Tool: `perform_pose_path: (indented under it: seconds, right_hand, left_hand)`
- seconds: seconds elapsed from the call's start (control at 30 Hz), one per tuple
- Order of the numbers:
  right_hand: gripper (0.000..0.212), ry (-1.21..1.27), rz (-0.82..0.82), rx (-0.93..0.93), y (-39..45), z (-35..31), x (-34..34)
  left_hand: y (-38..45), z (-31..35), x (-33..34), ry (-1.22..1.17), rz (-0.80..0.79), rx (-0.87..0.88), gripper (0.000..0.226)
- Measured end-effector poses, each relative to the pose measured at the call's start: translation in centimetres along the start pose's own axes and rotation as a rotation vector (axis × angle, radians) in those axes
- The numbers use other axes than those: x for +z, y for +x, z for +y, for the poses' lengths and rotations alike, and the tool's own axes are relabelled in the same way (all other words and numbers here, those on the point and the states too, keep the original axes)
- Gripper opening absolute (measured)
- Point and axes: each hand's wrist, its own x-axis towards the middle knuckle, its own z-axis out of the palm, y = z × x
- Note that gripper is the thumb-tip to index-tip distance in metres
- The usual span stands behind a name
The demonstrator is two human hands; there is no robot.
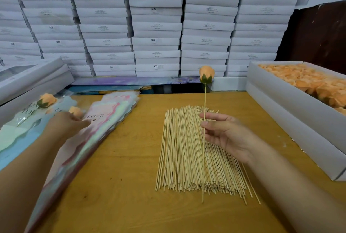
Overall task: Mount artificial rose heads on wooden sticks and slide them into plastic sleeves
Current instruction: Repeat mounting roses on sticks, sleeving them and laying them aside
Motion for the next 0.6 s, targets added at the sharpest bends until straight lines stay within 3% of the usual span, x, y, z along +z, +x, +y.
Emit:
perform_pose_path:
  seconds: [0.17,0.3,0.4,0.6]
  right_hand:
    - [0.045,0.004,-0.003,-0.007,-0.1,-0.1,-0.1]
    - [0.045,0.001,-0.006,-0.008,-0.1,-0.1,-0.1]
    - [0.045,-0.008,-0.004,-0.007,-0.1,0.0,-0.1]
    - [0.044,-0.015,0.002,-0.008,-0.1,0.0,-0.1]
  left_hand:
    - [0.3,-2.0,1.0,0.077,-0.010,-0.090,0.046]
    - [0.7,-2.3,1.0,0.110,0.023,-0.080,0.040]
    - [1.0,-2.5,0.7,0.108,0.056,-0.072,0.055]
    - [1.2,-3.4,0.5,0.069,0.098,-0.024,0.028]
